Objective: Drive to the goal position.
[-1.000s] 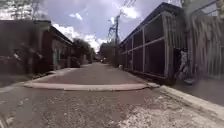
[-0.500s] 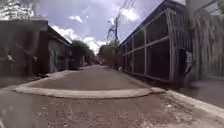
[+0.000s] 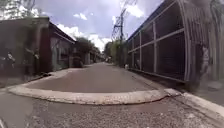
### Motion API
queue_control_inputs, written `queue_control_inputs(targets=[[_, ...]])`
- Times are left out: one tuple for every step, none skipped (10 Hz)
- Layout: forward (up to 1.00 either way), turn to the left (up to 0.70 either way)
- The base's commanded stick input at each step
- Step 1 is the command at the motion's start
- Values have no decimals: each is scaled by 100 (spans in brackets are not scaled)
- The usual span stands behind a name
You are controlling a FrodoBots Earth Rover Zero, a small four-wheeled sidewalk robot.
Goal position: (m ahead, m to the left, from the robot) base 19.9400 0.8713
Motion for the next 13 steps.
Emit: queue_control_inputs(targets=[[70,0],[70,0],[70,0],[70,0],[70,0],[70,0],[70,0],[70,0],[70,0],[70,0],[70,0],[70,0],[70,0]])
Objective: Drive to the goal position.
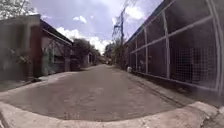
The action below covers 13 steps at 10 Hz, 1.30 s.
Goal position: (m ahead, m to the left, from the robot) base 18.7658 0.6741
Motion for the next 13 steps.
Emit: queue_control_inputs(targets=[[70,0],[70,0],[70,0],[70,0],[70,0],[70,0],[70,0],[70,0],[70,0],[70,0],[70,0],[70,0],[70,0]])
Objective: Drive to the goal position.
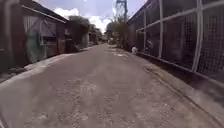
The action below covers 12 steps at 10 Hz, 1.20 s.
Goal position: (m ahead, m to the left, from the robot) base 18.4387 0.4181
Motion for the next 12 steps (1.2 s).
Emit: queue_control_inputs(targets=[[70,0],[70,0],[70,0],[70,0],[70,0],[70,0],[70,0],[70,0],[70,0],[70,0],[70,0],[70,0]])
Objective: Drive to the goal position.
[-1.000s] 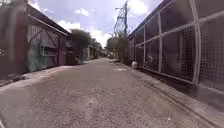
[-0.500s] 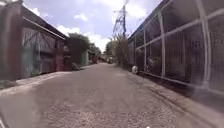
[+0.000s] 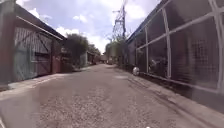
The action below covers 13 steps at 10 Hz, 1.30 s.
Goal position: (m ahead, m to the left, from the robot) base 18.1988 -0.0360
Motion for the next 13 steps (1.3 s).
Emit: queue_control_inputs(targets=[[70,0],[70,0],[70,0],[70,0],[70,0],[70,0],[70,0],[70,0],[70,0],[70,0],[70,0],[70,0],[70,0]])
